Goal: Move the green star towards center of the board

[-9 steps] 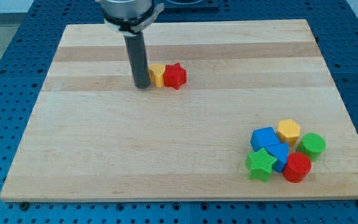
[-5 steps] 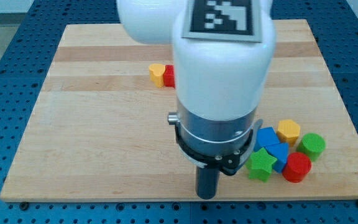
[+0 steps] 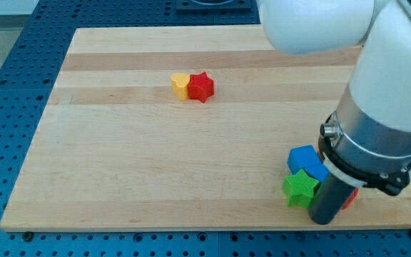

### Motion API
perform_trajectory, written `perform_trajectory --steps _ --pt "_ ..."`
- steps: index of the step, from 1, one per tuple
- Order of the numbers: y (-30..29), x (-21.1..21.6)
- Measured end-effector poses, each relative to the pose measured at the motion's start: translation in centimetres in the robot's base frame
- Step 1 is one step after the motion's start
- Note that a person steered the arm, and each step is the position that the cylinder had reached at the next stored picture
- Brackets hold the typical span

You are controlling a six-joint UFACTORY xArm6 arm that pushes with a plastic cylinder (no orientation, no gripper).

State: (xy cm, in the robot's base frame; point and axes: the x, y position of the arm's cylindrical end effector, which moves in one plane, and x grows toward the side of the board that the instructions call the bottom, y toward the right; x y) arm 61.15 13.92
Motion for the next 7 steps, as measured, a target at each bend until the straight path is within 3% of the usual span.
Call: perform_trajectory --steps 3,7 --pt "-4.3 -0.8" --pt "-3.7 -3.6"
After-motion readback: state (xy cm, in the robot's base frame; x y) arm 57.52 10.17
